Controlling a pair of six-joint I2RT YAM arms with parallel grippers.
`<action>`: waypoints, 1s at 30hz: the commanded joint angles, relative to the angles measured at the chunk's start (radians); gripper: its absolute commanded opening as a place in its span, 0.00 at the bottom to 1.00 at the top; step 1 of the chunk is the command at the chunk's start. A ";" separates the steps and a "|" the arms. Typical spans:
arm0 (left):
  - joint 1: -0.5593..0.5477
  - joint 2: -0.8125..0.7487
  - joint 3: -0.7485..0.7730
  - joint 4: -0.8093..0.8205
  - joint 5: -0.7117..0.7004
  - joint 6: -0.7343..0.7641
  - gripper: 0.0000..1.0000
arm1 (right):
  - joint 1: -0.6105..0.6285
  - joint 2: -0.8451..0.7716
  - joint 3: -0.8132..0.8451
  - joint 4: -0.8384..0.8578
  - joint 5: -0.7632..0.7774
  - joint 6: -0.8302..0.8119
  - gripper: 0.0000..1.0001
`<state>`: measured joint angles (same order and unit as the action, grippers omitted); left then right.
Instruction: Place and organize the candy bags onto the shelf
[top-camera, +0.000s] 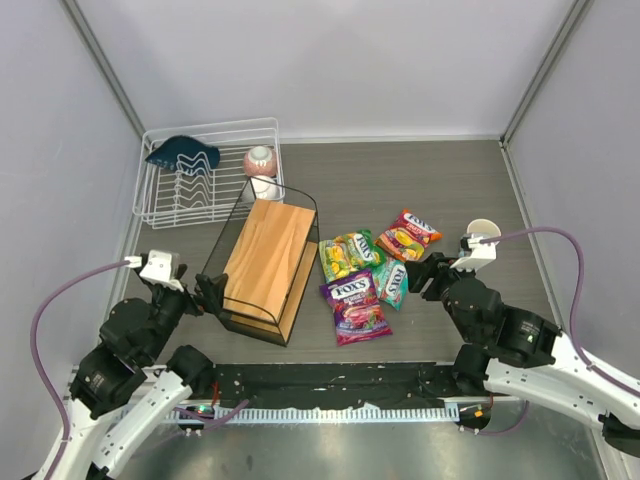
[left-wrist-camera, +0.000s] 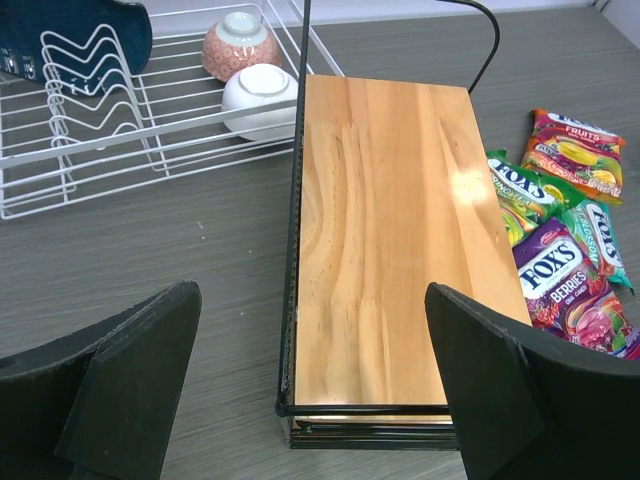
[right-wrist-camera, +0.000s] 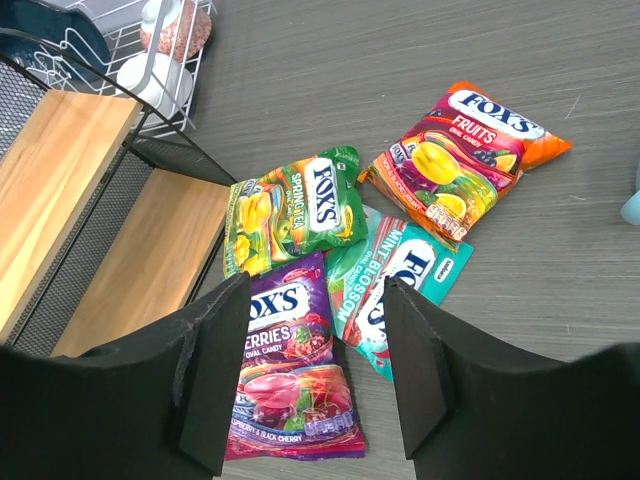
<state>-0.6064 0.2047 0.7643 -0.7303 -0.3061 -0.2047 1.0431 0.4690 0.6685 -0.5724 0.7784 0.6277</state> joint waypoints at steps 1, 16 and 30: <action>0.005 -0.016 0.009 0.046 -0.011 0.005 1.00 | -0.002 -0.010 0.011 0.048 0.035 -0.003 0.61; 0.005 -0.005 0.026 0.054 0.002 0.018 1.00 | 0.000 -0.070 -0.003 0.042 0.032 -0.005 0.82; 0.005 0.030 0.085 0.129 0.079 0.039 1.00 | 0.000 0.025 -0.009 -0.035 0.013 0.096 1.00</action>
<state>-0.6064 0.2047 0.8021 -0.6884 -0.2680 -0.1890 1.0431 0.4282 0.6674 -0.5957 0.7879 0.6682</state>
